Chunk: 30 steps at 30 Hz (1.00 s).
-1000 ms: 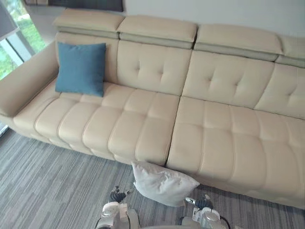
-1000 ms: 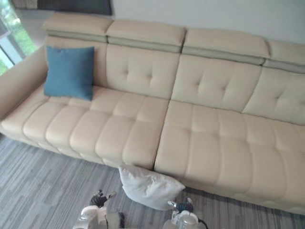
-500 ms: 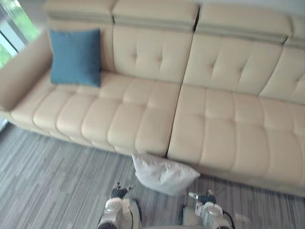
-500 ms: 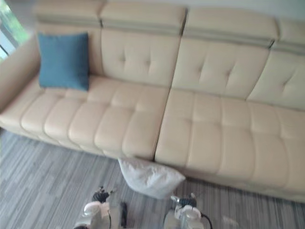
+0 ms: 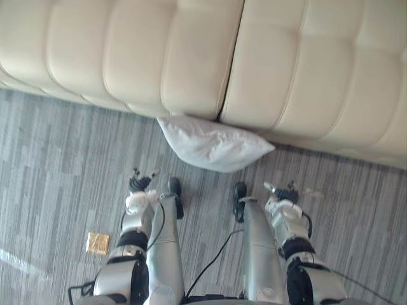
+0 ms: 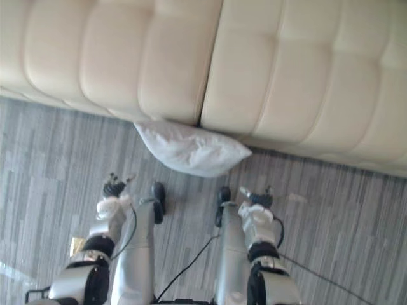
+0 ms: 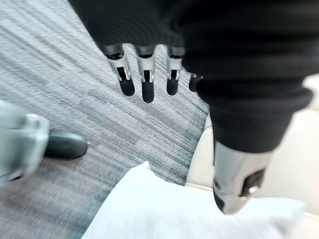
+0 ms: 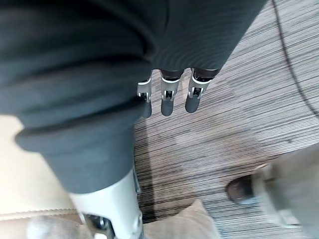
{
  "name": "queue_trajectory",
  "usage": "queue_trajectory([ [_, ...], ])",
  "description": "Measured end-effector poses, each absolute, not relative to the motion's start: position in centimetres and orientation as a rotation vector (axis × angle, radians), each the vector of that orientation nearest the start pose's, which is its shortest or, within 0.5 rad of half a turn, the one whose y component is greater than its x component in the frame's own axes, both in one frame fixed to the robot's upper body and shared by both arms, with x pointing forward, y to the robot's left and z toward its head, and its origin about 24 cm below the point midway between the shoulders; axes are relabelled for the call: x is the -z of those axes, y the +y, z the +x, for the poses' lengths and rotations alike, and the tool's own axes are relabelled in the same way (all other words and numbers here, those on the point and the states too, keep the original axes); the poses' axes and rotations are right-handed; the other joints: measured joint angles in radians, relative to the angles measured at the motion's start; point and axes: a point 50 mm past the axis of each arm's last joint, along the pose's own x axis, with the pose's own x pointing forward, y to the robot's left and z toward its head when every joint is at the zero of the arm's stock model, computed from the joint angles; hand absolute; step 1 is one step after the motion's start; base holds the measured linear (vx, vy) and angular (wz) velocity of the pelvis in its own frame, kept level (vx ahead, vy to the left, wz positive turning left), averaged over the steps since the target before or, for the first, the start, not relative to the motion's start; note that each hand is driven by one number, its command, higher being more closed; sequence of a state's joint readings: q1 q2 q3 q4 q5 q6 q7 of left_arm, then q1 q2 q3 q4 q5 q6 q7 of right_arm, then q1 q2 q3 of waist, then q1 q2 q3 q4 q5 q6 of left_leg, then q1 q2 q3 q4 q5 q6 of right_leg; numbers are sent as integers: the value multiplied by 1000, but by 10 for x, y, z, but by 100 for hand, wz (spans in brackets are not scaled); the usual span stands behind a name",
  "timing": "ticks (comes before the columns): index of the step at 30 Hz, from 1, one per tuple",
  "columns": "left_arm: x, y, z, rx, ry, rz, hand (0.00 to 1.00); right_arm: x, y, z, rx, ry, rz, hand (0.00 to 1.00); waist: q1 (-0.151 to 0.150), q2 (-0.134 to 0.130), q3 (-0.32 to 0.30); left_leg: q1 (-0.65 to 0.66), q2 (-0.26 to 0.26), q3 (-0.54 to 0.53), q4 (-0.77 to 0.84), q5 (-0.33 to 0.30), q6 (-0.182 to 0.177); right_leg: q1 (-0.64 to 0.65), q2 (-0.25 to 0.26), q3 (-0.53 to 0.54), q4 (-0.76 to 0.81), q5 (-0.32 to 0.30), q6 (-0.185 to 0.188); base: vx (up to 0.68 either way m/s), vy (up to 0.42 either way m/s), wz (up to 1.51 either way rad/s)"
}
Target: Pick up cushions and gather them together orderly.
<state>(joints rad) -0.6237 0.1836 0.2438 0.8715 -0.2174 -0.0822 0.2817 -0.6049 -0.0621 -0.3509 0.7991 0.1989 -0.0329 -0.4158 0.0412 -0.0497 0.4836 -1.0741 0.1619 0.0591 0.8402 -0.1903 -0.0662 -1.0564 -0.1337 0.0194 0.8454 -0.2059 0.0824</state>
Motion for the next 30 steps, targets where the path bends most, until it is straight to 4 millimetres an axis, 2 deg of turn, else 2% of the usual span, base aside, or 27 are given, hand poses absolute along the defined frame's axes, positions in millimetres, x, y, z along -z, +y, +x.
queue_trajectory([
  [1, -57, 225, 358, -456, 121, -141, 0, -48, -204, 353, 583, 175, 281, 0, -2, 0, 19, -33, 2, -4, 20, 1, -2, -32, 1, 0, 22, 0, 0, -23, -13, 5],
  [2, -83, 224, 370, -435, 43, -126, 0, -71, -202, 366, 570, 110, 303, 0, -3, -1, 37, -88, 3, -12, 41, 3, -5, -86, 4, 1, 45, -2, 1, -19, -16, 4],
  [3, -91, 223, 373, -426, 18, -119, 0, -78, -201, 369, 567, 92, 309, 0, -3, -2, 43, -102, 3, -13, 46, 3, -6, -101, 6, 3, 51, -2, 1, 0, 0, 0],
  [5, -129, 213, 387, -382, -88, -90, 0, -119, -195, 386, 541, -19, 332, 0, -3, -2, 58, -188, 4, -15, 78, 5, -8, -193, 9, 10, 90, -3, 3, 0, 0, 0],
  [6, -130, 212, 388, -380, -91, -89, 0, -120, -194, 386, 540, -22, 333, 0, -3, -2, 58, -191, 4, -15, 79, 5, -8, -197, 9, 10, 91, -3, 3, -1, -23, -4],
  [8, -152, 200, 395, -347, -151, -69, 0, -142, -188, 392, 516, -83, 343, 0, -5, -1, 61, -234, 6, -18, 91, 7, -10, -243, 11, 11, 109, -4, 5, 0, 0, 0],
  [9, -156, 197, 396, -341, -161, -63, 0, -145, -187, 393, 512, -91, 340, 0, -5, -1, 61, -239, 6, -19, 92, 8, -12, -247, 11, 11, 111, -4, 5, 0, 0, 0],
  [10, -168, 190, 399, -328, -204, -45, 0, -156, -184, 395, 502, -121, 337, 0, -5, -1, 61, -252, 5, -24, 91, 10, -15, -260, 12, 8, 112, -6, 7, 0, 0, 0],
  [13, -191, 180, 401, -320, -281, -36, 0, -167, -177, 398, 489, -152, 318, 0, -8, -1, 61, -279, 5, -35, 88, 14, -19, -285, 12, -3, 113, -11, 15, 0, 0, 0],
  [14, -196, 178, 402, -320, -295, -32, 0, -169, -174, 399, 483, -160, 317, 100, -9, 0, 61, -284, 5, -38, 87, 15, -18, -290, 13, -5, 113, -11, 14, 0, 0, 0],
  [15, -205, 174, 403, -323, -320, -31, 100, -175, -170, 400, 474, -174, 311, 100, -9, 0, 61, -294, 6, -40, 84, 18, -18, -301, 12, -8, 114, -11, 14, -17, -5, 5],
  [20, -224, 163, 403, -369, -371, -76, 100, -192, -141, 402, 407, -227, 282, 100, -23, 1, 62, -295, 5, -43, 72, 36, -34, -309, 13, -13, 121, -4, 3, 2, -6, 4],
  [22, -224, 164, 403, -382, -370, -80, 100, -192, -140, 402, 404, -228, 274, 100, -26, 1, 62, -293, 5, -44, 72, 37, -36, -309, 14, -14, 122, -4, 2, 0, 0, 0],
  [27, -224, 164, 400, -385, -381, -86, 100, -184, -137, 396, 374, -246, 228, 100, -31, 1, 62, -266, 8, -47, 71, 38, -37, -281, 15, -17, 118, -3, 1, 2, 2, -1],
  [30, -214, 161, 394, -362, -389, -63, 100, -173, -137, 387, 364, -258, 212, 100, -32, 1, 62, -196, 11, -45, 45, 39, -36, -206, 15, -23, 88, 1, -5, 1, 4, -3],
])
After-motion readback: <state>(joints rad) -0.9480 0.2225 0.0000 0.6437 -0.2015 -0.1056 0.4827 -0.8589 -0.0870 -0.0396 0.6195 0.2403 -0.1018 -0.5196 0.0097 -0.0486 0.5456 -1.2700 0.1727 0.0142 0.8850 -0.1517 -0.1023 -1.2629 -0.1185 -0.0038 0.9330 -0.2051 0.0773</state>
